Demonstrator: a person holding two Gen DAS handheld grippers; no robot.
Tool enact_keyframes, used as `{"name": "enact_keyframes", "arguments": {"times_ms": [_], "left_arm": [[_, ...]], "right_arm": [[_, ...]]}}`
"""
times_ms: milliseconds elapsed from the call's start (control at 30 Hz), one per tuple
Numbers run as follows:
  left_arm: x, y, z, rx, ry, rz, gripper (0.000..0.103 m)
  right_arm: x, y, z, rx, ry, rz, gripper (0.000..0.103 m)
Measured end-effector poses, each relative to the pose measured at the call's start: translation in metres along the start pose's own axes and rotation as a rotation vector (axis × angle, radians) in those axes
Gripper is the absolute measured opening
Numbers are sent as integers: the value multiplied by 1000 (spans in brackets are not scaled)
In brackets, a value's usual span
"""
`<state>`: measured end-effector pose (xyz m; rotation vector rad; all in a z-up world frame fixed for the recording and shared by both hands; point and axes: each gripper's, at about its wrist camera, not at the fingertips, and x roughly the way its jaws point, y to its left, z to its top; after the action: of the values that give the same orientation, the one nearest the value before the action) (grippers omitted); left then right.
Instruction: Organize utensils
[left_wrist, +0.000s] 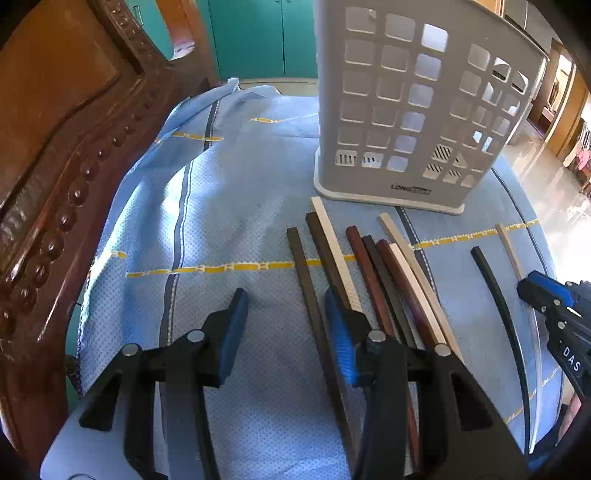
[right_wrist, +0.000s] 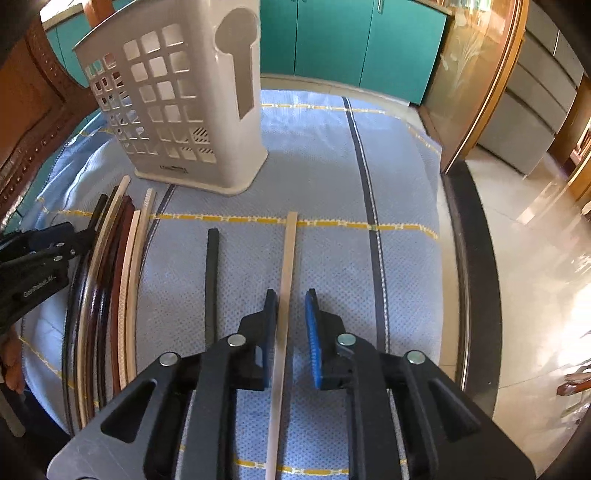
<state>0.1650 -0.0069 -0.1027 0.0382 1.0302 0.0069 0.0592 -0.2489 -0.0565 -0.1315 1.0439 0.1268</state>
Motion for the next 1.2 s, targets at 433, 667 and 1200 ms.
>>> {"name": "enact_keyframes", "arguments": {"times_ms": [433, 667, 1200], "left_arm": [[-12, -4, -12, -27, 5, -86, 7], [-76, 3, -8, -22, -203, -98, 7], [-266, 44, 52, -167, -721, -280, 7]], "right_arm": [[-2, 6, 3, 8, -9, 124, 6], [-68, -6, 10, -14, -229, 191, 6], [-235, -59, 87, 174, -677, 404, 7]]}}
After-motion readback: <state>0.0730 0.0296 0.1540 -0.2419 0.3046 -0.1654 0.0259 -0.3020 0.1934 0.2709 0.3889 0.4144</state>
